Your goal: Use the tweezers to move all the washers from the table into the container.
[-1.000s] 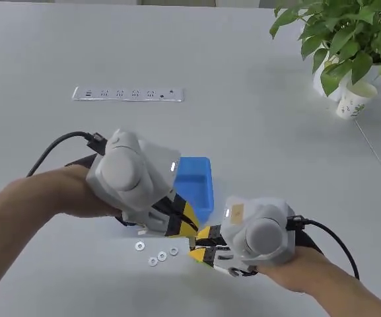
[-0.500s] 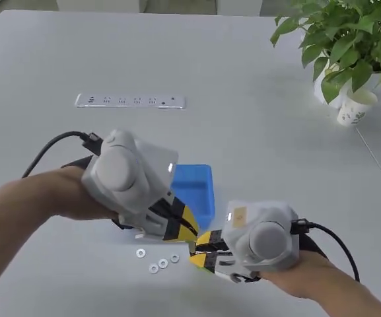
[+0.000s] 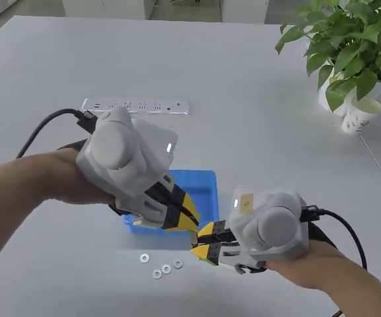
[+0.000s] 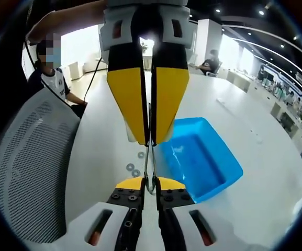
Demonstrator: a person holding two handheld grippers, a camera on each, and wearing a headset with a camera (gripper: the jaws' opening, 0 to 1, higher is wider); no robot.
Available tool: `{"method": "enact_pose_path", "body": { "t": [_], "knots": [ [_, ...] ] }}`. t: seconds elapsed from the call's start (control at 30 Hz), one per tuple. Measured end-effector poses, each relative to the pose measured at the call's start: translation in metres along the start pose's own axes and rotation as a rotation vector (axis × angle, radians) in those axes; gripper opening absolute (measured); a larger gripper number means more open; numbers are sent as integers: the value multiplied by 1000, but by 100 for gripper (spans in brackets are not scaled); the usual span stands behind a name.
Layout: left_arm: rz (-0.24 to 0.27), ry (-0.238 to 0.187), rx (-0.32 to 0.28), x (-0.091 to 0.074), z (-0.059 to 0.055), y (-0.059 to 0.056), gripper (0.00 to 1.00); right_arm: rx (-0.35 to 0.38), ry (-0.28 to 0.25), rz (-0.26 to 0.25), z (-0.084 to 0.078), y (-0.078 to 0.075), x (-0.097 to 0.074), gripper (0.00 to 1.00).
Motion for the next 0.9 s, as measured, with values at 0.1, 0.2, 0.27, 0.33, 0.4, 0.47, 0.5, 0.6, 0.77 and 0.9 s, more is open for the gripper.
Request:
{"method": "enact_pose_path", "body": {
  "t": [0.1, 0.2, 0.27, 0.33, 0.4, 0.47, 0.5, 0.6, 0.77, 0.9],
  "knots": [
    [6, -4, 3, -5, 4, 3, 5, 1, -7, -4, 5, -4, -3, 10],
    [8, -2, 9, -9, 8, 7, 5, -4, -14, -10, 9, -9, -4, 10],
    [9, -1, 13, -11, 10, 10, 5, -3, -19, -14, 11, -12, -5, 10],
    [9, 1, 16, -13, 11, 13, 5, -4, -24, -18, 13, -16, -5, 10],
    [10, 7, 20, -15, 12, 17, 5, -4, -29, -22, 15, -19, -5, 10],
    [10, 10, 24, -17, 13, 20, 5, -4, -36, -28, 17, -23, -5, 10],
    [9, 14, 26, -18, 13, 23, 5, -4, -37, -30, 18, -25, -5, 10],
    [13, 19, 32, -19, 14, 29, 5, 5, -45, -39, 20, -35, -5, 10],
    [15, 26, 37, -20, 12, 42, 5, 4, -45, -47, 20, -47, -1, 10],
    [21, 37, 39, -18, 7, 52, 5, 12, -50, -51, 18, -56, 5, 10]
  ]
}}
Point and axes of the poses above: the centre of the closed fingertips' face, and the gripper's own axes: x roughly forward along the fingers, y roughly to its left, z roughly out of its top, the point moved 4 cm from there along -x, roughly backward along the fingers, and after that the axes turned 4 degrees about -z, right-handed, at the moved point
